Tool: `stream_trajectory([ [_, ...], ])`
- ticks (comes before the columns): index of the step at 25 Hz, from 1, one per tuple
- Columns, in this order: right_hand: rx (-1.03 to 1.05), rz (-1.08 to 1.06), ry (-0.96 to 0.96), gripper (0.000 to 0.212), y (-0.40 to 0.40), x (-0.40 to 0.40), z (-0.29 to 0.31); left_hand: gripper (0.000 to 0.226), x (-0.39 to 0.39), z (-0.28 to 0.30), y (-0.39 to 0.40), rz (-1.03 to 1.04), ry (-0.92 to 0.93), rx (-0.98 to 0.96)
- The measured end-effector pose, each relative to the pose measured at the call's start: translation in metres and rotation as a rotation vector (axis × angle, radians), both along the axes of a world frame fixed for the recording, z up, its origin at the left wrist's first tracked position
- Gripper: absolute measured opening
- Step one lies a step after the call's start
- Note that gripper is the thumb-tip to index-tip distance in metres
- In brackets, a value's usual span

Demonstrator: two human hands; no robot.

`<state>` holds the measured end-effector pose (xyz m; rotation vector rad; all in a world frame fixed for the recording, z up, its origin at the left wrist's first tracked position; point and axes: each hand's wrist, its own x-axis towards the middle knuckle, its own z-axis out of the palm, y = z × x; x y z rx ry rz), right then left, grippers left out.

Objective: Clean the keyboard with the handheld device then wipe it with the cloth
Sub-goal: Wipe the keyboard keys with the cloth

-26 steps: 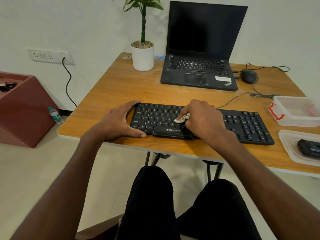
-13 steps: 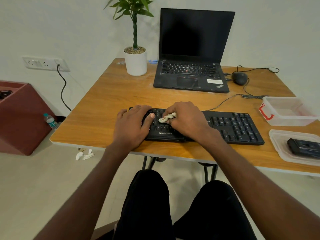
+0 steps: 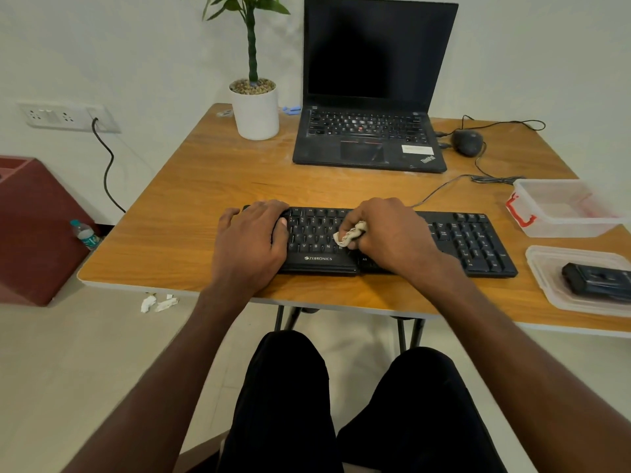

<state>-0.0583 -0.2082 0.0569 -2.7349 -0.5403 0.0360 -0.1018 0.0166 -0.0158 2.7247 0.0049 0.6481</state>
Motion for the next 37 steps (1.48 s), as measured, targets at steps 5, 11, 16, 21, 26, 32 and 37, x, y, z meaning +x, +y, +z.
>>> stream_trajectory([
  [5, -0.051, -0.009, -0.058, 0.019, -0.001, 0.010, 0.010, 0.033, 0.001, 0.001, 0.000, 0.012, 0.010, 0.003],
  [11, -0.046, -0.032, 0.109, 0.018, 0.003, 0.009, 0.011, 0.034, 0.000, 0.000, 0.000, 0.013, 0.003, -0.004],
  [16, -0.156, -0.108, 0.094, 0.016, -0.024, 0.023, 0.024, 0.035, 0.000, -0.001, -0.001, 0.018, 0.012, 0.007],
  [21, -0.027, 0.037, 0.213, 0.020, -0.006, 0.022, 0.018, 0.037, -0.001, 0.000, -0.001, 0.014, 0.006, 0.022],
  [26, -0.213, -0.179, 0.160, 0.025, -0.048, 0.029, 0.026, 0.035, -0.003, 0.002, -0.001, 0.019, 0.011, 0.028],
  [32, 0.135, -0.081, 0.075, 0.020, -0.027, 0.026, 0.014, 0.040, -0.004, 0.004, -0.002, 0.025, 0.044, 0.041],
  [37, 0.146, -0.075, 0.058, 0.019, -0.026, 0.025, 0.002, 0.044, 0.004, 0.021, -0.059, -0.051, 0.005, -0.051],
])
